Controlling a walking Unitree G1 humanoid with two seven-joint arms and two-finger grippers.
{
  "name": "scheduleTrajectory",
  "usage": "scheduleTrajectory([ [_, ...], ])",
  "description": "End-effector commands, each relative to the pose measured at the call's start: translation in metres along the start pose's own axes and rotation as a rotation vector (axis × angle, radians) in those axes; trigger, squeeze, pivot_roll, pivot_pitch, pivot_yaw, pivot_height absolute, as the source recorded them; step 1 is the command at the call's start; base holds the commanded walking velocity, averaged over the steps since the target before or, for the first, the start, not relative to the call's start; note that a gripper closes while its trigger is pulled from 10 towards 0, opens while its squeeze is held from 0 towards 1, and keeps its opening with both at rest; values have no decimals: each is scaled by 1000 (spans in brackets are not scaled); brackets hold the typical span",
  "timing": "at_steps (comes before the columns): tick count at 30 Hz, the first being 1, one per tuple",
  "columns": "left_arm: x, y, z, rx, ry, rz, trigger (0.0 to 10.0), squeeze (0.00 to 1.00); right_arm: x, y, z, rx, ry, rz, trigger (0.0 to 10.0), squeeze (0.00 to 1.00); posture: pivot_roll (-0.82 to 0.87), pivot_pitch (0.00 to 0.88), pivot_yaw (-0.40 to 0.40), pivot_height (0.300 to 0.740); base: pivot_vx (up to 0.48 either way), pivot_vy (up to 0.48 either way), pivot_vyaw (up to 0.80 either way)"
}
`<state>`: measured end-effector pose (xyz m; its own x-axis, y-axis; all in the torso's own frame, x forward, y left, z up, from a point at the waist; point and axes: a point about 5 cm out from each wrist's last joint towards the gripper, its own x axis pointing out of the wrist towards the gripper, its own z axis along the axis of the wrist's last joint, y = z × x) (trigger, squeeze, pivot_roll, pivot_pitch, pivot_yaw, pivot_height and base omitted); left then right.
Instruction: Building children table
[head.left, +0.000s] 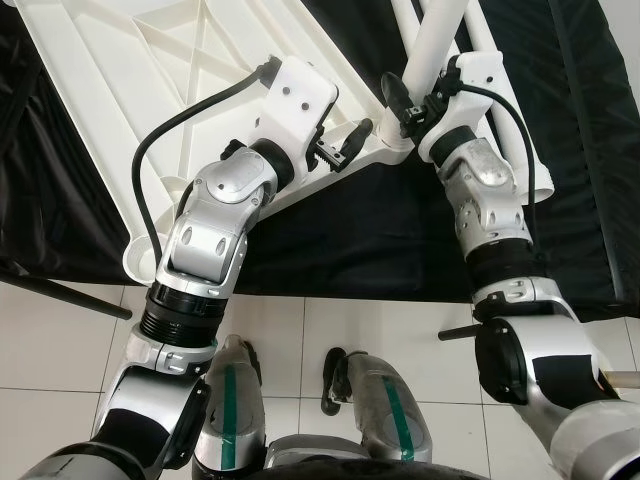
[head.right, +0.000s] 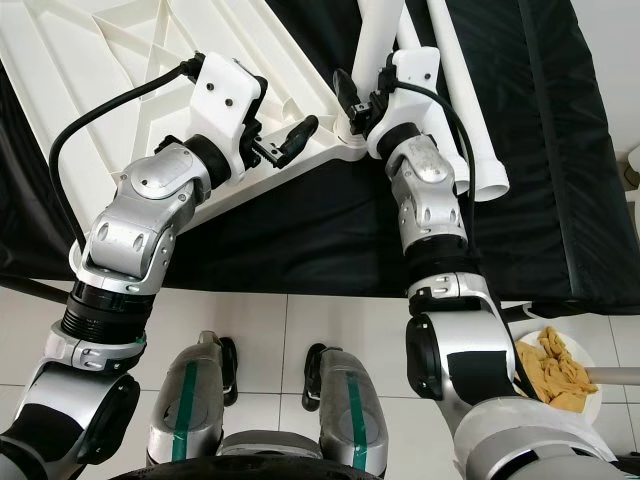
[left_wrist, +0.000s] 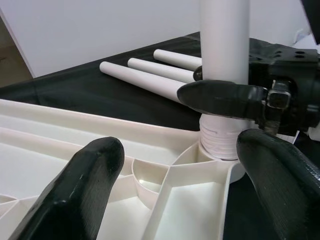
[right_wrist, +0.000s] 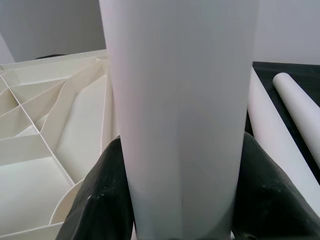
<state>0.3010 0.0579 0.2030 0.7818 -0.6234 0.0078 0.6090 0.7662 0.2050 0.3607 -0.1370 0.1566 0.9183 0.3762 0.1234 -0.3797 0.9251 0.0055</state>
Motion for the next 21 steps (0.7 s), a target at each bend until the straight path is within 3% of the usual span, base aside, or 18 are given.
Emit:
scheduleTrajectory([
  [1,-1,0,2,17,-6,43,10000,0,-22,6,-47,47,175,-3,10000,0,102,85,-47,740,0,0,0],
  [10,-3,1,2,18,0,46,10000,0,-36,13,-49,42,82,3,10000,0,107,105,-45,740,0,0,0],
  [21,-4,2,2,18,3,51,10000,0,-40,16,-48,50,34,12,10000,0,107,113,-41,740,0,0,0],
])
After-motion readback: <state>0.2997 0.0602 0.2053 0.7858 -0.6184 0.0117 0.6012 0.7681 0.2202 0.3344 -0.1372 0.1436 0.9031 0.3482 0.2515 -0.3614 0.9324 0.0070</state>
